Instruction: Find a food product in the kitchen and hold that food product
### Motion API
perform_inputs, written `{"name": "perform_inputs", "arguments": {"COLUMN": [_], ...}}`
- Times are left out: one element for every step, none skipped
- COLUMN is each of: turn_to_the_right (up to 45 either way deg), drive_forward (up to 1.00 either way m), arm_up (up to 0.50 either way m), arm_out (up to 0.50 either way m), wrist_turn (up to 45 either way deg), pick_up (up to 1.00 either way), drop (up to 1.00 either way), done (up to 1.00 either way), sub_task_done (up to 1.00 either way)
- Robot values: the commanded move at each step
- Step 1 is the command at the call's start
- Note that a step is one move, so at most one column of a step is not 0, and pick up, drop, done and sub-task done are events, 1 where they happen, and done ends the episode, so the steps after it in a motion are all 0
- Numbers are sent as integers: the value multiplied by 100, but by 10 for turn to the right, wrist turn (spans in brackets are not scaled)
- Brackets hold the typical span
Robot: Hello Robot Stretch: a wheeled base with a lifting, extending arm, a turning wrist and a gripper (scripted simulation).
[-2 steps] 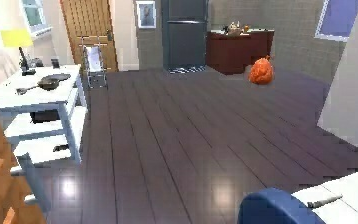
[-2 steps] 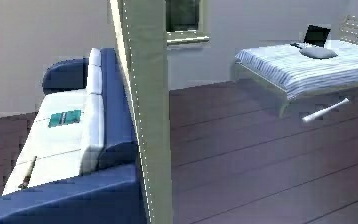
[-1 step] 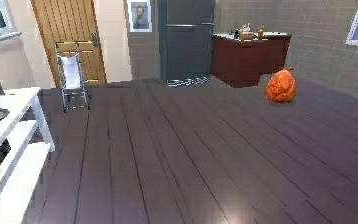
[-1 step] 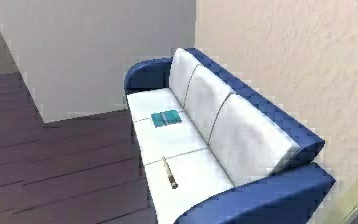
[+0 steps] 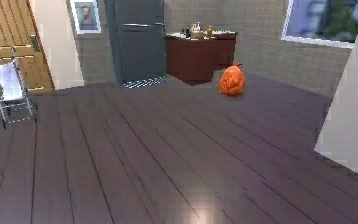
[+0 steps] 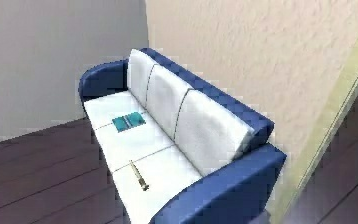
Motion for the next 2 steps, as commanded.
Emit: {"name": "perform_inputs", "arguments": {"turn_to_the_right": [0, 0], "drive_forward": [100, 100], "arm_up": [0, 0], "arm_out": [0, 0], "wrist_turn": [0, 0], "pick_up": [0, 0], "drop": [0, 0], "done": [0, 0], "sub_task_done": [0, 0]}}
